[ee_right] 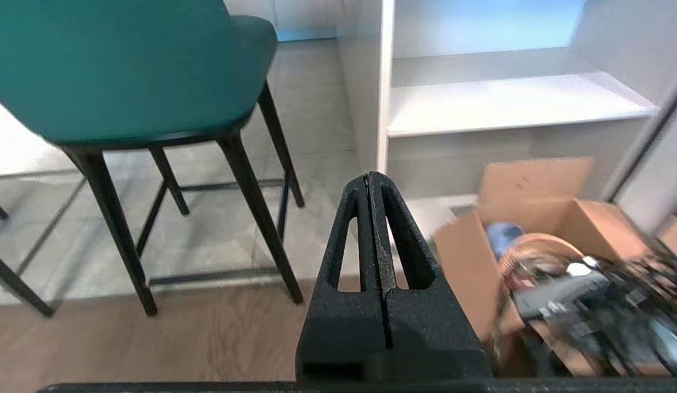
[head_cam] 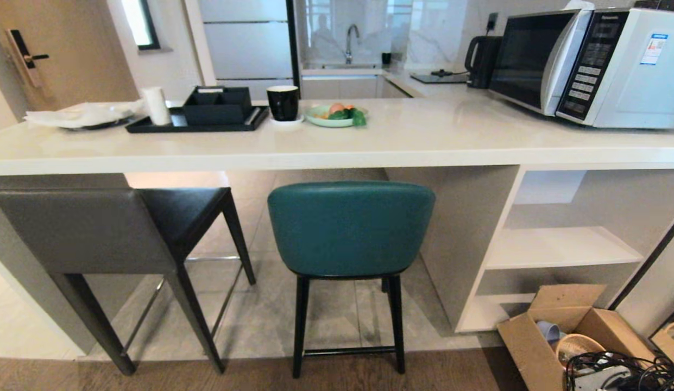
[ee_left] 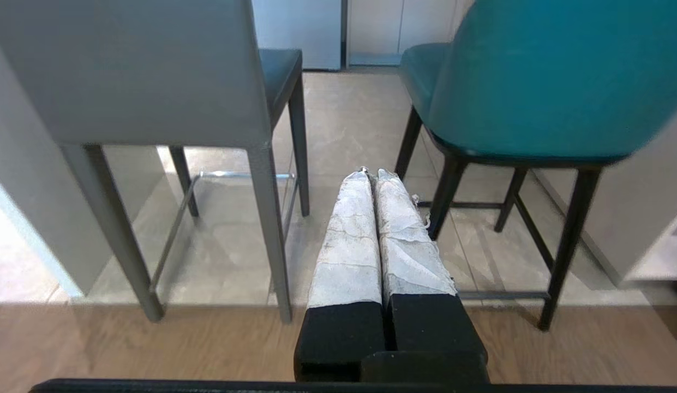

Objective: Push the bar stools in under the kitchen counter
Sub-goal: Pull the blue chair out from under the dining table

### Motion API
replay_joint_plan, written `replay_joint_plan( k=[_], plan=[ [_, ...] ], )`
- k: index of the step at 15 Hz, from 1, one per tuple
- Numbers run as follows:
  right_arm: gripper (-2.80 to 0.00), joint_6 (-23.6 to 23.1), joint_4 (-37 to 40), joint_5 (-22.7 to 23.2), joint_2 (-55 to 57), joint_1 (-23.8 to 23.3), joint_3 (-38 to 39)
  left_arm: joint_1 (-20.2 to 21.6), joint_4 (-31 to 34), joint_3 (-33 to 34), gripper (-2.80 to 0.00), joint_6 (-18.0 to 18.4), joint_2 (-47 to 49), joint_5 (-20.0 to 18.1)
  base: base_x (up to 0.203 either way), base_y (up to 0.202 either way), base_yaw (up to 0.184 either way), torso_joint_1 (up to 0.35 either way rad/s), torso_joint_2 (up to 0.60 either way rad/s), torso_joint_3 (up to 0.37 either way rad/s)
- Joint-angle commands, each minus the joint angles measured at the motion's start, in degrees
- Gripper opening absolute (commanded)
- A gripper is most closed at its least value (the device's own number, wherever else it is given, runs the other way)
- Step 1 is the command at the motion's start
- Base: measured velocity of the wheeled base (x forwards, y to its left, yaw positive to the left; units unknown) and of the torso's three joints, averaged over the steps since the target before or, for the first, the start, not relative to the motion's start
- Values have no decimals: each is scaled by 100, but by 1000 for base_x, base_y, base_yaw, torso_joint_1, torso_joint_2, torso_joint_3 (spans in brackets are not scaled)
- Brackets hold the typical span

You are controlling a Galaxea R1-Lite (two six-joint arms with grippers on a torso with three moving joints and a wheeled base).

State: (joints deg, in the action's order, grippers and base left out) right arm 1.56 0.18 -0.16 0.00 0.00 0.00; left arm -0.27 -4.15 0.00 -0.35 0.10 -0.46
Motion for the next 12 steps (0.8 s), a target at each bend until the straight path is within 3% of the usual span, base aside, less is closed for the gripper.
replay_joint_plan(
  k=[1, 12],
  plan=[
    [-280, 2, -1, -2, 9, 0, 9, 0, -5, 158, -280, 0, 2, 2, 200, 0, 1, -1, 3, 2],
    [-280, 2, -1, -2, 9, 0, 9, 0, -3, 158, -280, 0, 8, 2, 195, 0, 0, 2, 1, 1]
  ],
)
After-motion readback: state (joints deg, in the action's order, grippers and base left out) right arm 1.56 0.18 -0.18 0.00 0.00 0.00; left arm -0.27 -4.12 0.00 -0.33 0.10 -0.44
